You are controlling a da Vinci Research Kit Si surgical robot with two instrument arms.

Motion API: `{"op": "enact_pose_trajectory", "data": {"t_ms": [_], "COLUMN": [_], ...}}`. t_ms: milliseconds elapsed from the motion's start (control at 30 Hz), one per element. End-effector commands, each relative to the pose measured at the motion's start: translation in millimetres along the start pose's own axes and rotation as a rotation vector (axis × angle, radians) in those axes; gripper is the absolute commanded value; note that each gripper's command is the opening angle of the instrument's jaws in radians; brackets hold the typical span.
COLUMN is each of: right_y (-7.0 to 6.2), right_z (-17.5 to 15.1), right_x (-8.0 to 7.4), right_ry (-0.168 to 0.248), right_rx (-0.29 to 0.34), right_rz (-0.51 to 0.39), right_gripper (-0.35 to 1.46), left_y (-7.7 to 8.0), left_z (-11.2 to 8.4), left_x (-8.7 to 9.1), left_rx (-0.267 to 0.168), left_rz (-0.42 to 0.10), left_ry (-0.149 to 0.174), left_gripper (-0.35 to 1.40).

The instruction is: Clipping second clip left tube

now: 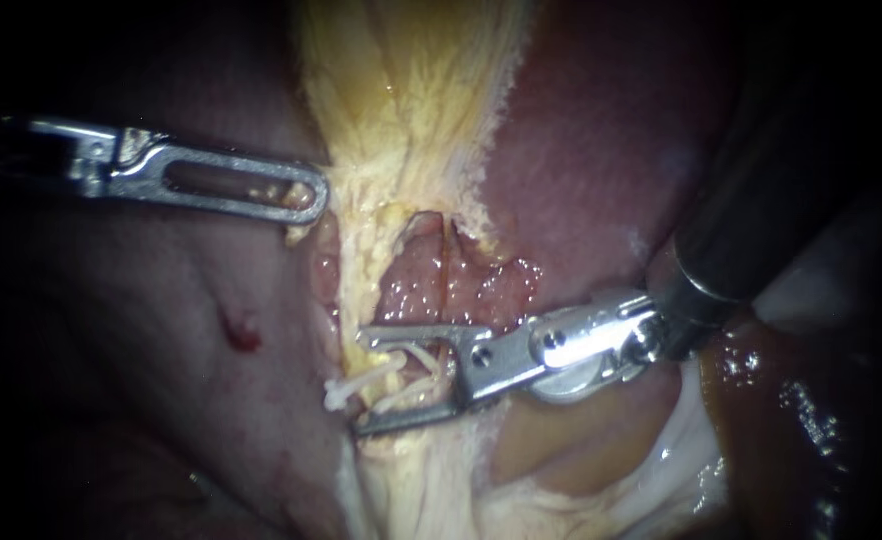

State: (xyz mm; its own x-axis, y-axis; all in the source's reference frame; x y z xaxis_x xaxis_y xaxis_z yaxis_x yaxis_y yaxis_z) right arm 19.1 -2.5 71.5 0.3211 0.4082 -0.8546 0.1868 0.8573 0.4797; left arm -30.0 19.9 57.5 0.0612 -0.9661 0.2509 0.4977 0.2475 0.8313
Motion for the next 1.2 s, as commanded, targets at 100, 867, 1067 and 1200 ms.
{"op": "enact_pose_trajectory", "data": {"t_ms": [100, 867, 1067, 1200], "right_y": [0.2, 2.0, 2.3, 2.6], "right_z": [-0.1, -1.4, -1.6, -1.8], "right_x": [-0.2, -1.3, -1.2, -1.3], "right_ry": [0.002, 0.006, 0.004, 0.005], "right_rx": [0.002, 0.007, 0.008, 0.008], "right_rz": [0.016, 0.059, 0.067, 0.074], "right_gripper": [0.50, 0.50, 0.50, 0.50], "left_y": [0.0, 0.0, 0.0, -0.1], "left_z": [0.0, 0.0, 0.0, 0.0], "left_x": [0.0, 0.0, 0.0, 0.1], "left_rx": [0.000, 0.000, 0.000, 0.000], "left_rz": [0.000, 0.000, 0.000, 0.000], "left_ry": [0.000, 0.000, 0.000, 0.000], "left_gripper": [-0.35, -0.35, -0.35, -0.35]}}
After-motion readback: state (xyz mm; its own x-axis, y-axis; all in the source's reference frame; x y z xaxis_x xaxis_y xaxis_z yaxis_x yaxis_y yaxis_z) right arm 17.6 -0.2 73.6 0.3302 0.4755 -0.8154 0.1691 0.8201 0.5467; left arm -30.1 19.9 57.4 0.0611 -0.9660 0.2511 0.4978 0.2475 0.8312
